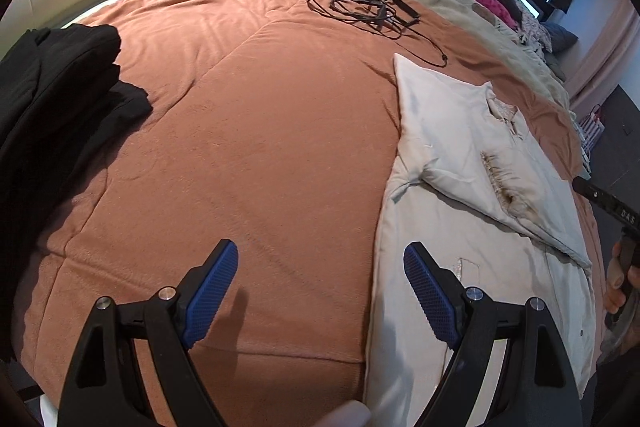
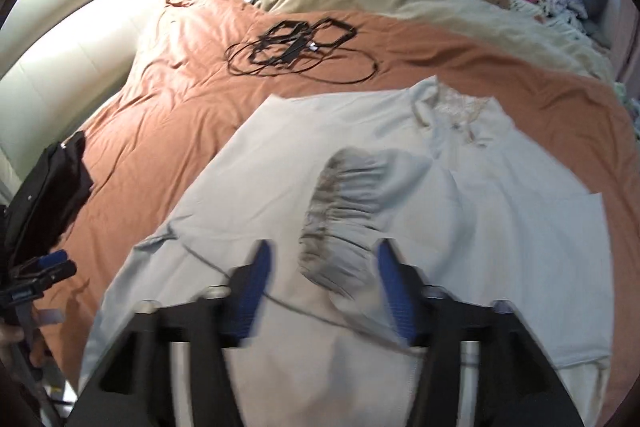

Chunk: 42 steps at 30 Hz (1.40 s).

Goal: Fold large clothes
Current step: 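Grasp the jacket side edge with the right tool and fold it inward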

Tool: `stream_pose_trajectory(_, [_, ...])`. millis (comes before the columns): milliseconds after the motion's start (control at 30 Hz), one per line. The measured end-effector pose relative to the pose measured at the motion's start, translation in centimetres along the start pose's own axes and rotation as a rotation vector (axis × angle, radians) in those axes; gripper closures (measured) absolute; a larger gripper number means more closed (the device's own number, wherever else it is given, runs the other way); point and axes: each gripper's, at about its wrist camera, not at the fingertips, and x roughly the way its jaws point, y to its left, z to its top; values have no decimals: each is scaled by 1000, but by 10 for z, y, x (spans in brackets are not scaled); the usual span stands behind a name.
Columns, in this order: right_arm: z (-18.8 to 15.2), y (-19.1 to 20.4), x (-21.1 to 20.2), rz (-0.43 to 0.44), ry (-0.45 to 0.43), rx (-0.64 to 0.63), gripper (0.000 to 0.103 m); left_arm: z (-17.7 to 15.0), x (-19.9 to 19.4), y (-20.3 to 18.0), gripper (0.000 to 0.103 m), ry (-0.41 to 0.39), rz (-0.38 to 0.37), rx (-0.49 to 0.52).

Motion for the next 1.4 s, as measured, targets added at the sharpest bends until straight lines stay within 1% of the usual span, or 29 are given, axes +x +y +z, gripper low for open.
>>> stream_pose_trajectory(33, [-4,1,0,6,-8,-3,36,0,0,0,17,-1,-5,1])
stream_pose_trajectory(167, [-21,-17,-2,12,17,32,36,0,0,-5,17,-3,-32,17])
stream_pose_trajectory(367, [-56,-87,-26,-48,14,149,36,-1,10,-39,17,12,-76,77])
stream_pose_trajectory(467, [-78,-123,-39,-91,36,197,36,-5,17,-57,17,34,-95,114])
stream_pose_trajectory(600, [-112,-163,-57,-145,59,246,36,-15,23,-70,17,62,-82,153])
stream_pose_trajectory(767, [-162,-208,-82,-193,84,327,36,-30,20,-69,17,78,-73,158])
stream_pose_trajectory(867, [-193,-228,-99,-216,92,362,36,-38,13,-67,17,76,-71,171])
stream_pose_trajectory(900, [-205,-236,-106,-236,100,372,36,-40,11,-66,17,76,-69,177])
stream_pose_trajectory(933, [-215,-242,-112,-249,103,381,36,-42,9,-65,22,76,-65,184])
stream_pose_trajectory(967, [-227,-250,-120,-261,104,397,36,-44,5,-64,24,77,-55,191])
stream_pose_trajectory(1033, [-245,-261,-134,-262,97,432,36,-47,0,-60,24,75,-45,195])
stream_pose_trajectory(1133, [-269,-276,-150,-258,85,475,36,-51,-10,-56,31,72,-54,194])
stream_pose_trajectory(1267, [-302,-288,-166,-240,74,521,36,-58,-24,-50,32,63,-66,195])
stream_pose_trajectory(1300, [-306,-290,-167,-233,71,530,36,-61,-26,-49,32,62,-71,192])
stream_pose_trajectory(1400, [-326,-293,-173,-193,58,569,36,-69,-31,-44,32,71,-85,175])
